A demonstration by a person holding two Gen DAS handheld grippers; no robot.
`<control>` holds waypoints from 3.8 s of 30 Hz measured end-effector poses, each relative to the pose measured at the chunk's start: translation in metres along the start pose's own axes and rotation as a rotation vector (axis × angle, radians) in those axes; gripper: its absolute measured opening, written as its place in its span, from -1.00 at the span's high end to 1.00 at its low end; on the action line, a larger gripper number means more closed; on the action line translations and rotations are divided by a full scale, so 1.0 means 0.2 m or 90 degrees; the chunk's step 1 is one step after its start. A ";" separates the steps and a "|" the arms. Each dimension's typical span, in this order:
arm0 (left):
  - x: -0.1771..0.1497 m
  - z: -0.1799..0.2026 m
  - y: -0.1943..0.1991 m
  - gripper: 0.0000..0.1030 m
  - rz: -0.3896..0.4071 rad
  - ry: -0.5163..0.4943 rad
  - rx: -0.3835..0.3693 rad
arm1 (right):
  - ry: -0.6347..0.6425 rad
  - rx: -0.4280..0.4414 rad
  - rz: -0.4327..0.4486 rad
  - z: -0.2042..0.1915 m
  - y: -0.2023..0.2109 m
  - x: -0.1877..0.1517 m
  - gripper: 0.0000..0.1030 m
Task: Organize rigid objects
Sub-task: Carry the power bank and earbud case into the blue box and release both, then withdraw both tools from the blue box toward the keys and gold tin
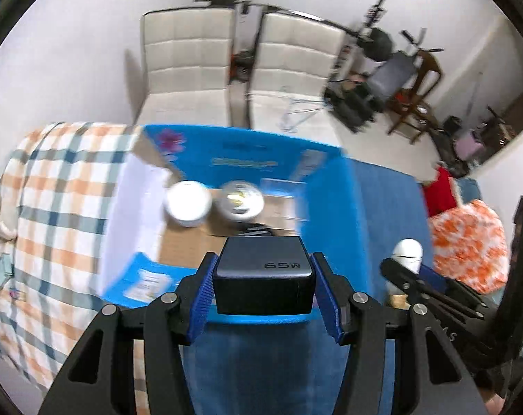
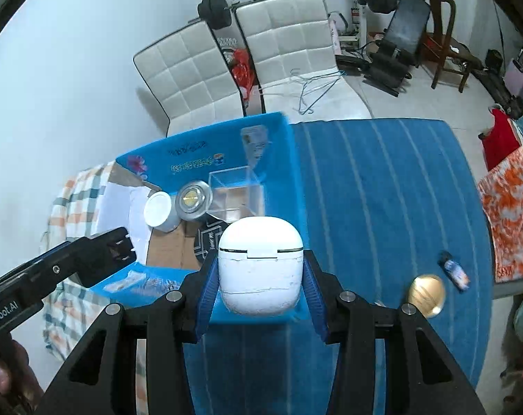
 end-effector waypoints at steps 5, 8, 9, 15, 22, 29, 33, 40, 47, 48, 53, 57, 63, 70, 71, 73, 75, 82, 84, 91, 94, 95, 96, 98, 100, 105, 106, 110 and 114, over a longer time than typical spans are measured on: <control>0.00 -0.28 -0.26 0.01 -0.049 0.027 0.033 | 0.032 -0.055 -0.051 -0.13 -0.32 0.00 0.06; -0.03 -0.40 -0.44 0.01 -0.091 0.037 0.045 | 0.046 -0.099 -0.095 -0.15 -0.52 -0.01 0.06; -0.05 -0.42 -0.48 0.01 -0.104 0.034 0.049 | 0.061 -0.128 -0.108 -0.15 -0.59 -0.01 0.06; -0.13 -0.47 -0.66 0.01 -0.165 0.012 0.054 | 0.188 -0.265 -0.135 -0.21 -0.81 -0.04 0.05; -0.14 -0.49 -0.72 0.01 -0.179 0.018 0.057 | 0.184 -0.229 -0.217 -0.24 -1.03 -0.16 0.05; -0.12 -0.48 -0.71 0.01 -0.180 0.016 0.050 | 0.143 -0.141 -0.252 -0.28 -1.07 -0.18 0.05; -0.12 -0.49 -0.70 0.01 -0.189 0.021 0.047 | 0.137 -0.143 -0.266 -0.28 -1.08 -0.16 0.04; -0.09 -0.51 -0.66 -0.09 -0.203 0.033 0.042 | 0.116 -0.152 -0.253 -0.22 -1.03 -0.11 -0.45; -0.06 -0.56 -0.54 -0.66 -0.167 0.043 0.073 | 0.120 -0.146 -0.232 -0.22 -0.90 -0.10 -0.79; -0.06 -0.57 -0.51 -0.70 -0.159 0.042 0.080 | 0.122 -0.149 -0.227 -0.21 -0.88 -0.10 -0.80; -0.06 -0.57 -0.47 -0.97 -0.147 0.036 0.102 | 0.115 -0.154 -0.200 -0.21 -0.76 -0.08 -0.84; -0.06 -0.54 -0.42 -0.99 -0.136 0.026 0.112 | 0.108 -0.145 -0.184 -0.20 -0.65 -0.06 -0.84; -0.02 -0.44 -0.28 -0.99 -0.094 0.002 0.114 | 0.100 -0.135 -0.139 -0.28 -0.47 -0.07 -0.85; 0.03 -0.33 -0.03 -0.99 -0.030 -0.022 0.116 | 0.097 -0.114 -0.084 -0.28 -0.20 -0.03 -0.85; 0.03 -0.31 0.01 -0.99 -0.022 -0.024 0.116 | 0.097 -0.109 -0.078 -0.28 -0.16 -0.03 -0.85; 0.03 -0.29 0.06 -0.99 -0.011 -0.029 0.112 | 0.095 -0.099 -0.066 -0.28 -0.05 -0.03 -0.85; 0.03 -0.25 0.13 -0.99 0.000 -0.034 0.109 | 0.094 -0.088 -0.055 -0.28 0.03 -0.04 -0.85; 0.00 -0.17 0.34 -0.99 0.027 -0.045 0.090 | 0.085 -0.052 -0.028 -0.28 0.30 -0.09 -0.85; -0.01 -0.15 0.39 -0.99 0.033 -0.048 0.086 | 0.080 -0.042 -0.021 -0.28 0.35 -0.10 -0.85; -0.05 -0.11 0.52 -0.99 0.052 -0.043 0.085 | 0.080 -0.011 -0.004 -0.27 0.51 -0.14 -0.85; -0.07 -0.09 0.53 -0.99 0.054 -0.043 0.090 | 0.088 -0.007 0.002 -0.27 0.54 -0.15 -0.85; -0.08 -0.08 0.54 -0.99 0.055 -0.040 0.089 | 0.088 -0.006 0.002 -0.26 0.54 -0.15 -0.85; -0.09 -0.07 0.53 -0.99 0.056 -0.039 0.089 | 0.088 -0.003 0.000 -0.26 0.54 -0.15 -0.85; -0.10 -0.05 0.52 -0.99 0.052 -0.037 0.089 | 0.086 0.002 0.001 -0.23 0.55 -0.16 -0.85; -0.12 0.01 0.50 -0.99 0.048 -0.039 0.082 | 0.079 0.000 0.000 -0.17 0.55 -0.15 -0.85; -0.15 0.23 0.36 -0.99 0.024 -0.065 0.054 | 0.025 -0.025 -0.009 0.18 0.52 -0.16 -0.85; -0.16 0.30 0.32 -0.99 0.015 -0.073 0.044 | 0.008 -0.035 -0.016 0.27 0.51 -0.17 -0.85; -0.24 0.61 0.07 -0.99 -0.029 -0.111 0.009 | -0.054 -0.096 -0.040 0.70 0.43 -0.23 -0.85; -0.34 0.83 -0.19 -0.99 -0.076 -0.127 -0.009 | -0.100 -0.140 -0.084 1.10 0.23 -0.32 -0.85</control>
Point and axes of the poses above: each gripper's, at about its wrist camera, not at the fingertips, and y roughly against the way its jaws point, z to its right, x to its top, the point moved 10 cm from there along -y, roughly the way its jaws point, and after that the axes turned 5 degrees about -x, right-handed, at the moved point
